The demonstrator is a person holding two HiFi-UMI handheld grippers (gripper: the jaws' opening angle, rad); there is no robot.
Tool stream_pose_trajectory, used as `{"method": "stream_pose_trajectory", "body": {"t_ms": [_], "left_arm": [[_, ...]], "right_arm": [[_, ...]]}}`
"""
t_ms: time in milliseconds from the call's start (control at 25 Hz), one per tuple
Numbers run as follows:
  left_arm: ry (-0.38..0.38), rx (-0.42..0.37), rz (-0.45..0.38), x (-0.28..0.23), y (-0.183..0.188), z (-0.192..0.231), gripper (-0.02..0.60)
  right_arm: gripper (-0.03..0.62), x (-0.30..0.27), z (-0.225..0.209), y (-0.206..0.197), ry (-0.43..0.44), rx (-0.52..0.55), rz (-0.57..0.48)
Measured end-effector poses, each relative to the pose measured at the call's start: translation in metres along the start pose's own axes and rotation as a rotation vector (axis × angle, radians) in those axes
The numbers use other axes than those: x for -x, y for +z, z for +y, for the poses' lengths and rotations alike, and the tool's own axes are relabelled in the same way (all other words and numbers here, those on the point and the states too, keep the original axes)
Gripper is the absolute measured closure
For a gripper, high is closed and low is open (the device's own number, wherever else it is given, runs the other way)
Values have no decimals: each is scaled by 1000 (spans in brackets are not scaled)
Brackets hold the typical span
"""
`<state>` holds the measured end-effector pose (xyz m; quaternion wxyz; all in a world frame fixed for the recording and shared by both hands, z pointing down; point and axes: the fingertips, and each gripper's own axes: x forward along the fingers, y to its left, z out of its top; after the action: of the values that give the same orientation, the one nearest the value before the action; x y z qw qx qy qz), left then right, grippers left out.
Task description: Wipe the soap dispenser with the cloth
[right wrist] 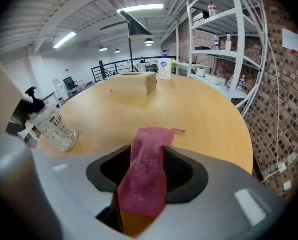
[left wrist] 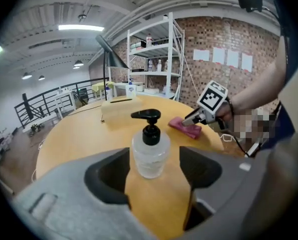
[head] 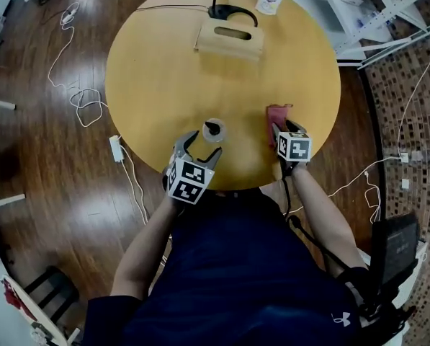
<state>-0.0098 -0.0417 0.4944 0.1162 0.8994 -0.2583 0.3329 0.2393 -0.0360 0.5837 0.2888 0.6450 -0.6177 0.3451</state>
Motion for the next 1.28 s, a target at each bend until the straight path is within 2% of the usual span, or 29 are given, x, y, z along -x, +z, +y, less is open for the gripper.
{"method": "stream_pose_trajectory", "body": {"t_ms": [40,120,200,280,360,520,640,760,880,1000,1160,1280], "left_arm": [[6,0,14,-2,-2,-1,268],[21,2,26,-4,-3,1,268],[30,12,21,-7,-1,3,268],[32,23,15,-10,-1,3,268],[25,15,7,-14,1,3,268],[19,-41,-15,-23,5,8,268],[6,-76,-27,-27,6,7,276],[-8,-85,-37,-27,8,8,276],[-9,-86,-46,-28,9,6,278],[-12,-95,-50,-28,10,6,278],[-17,-98,-54,-29,12,5,278],[-22,-99,-59,-30,13,6,278]], "right_arm": [[392,-7,2,-3,6,34,26],[466,-16,4,-10,15,76,67],[508,-17,9,-9,71,62,65],[522,-4,25,6,183,38,5],[526,23,52,33,300,63,-105],[526,94,131,95,511,241,-286],[526,131,193,116,604,472,-316],[526,130,238,112,605,656,-249],[526,112,260,108,573,724,-172],[526,100,267,114,534,751,-132],[530,106,255,106,527,751,-78],[530,113,229,94,509,681,-47]]}}
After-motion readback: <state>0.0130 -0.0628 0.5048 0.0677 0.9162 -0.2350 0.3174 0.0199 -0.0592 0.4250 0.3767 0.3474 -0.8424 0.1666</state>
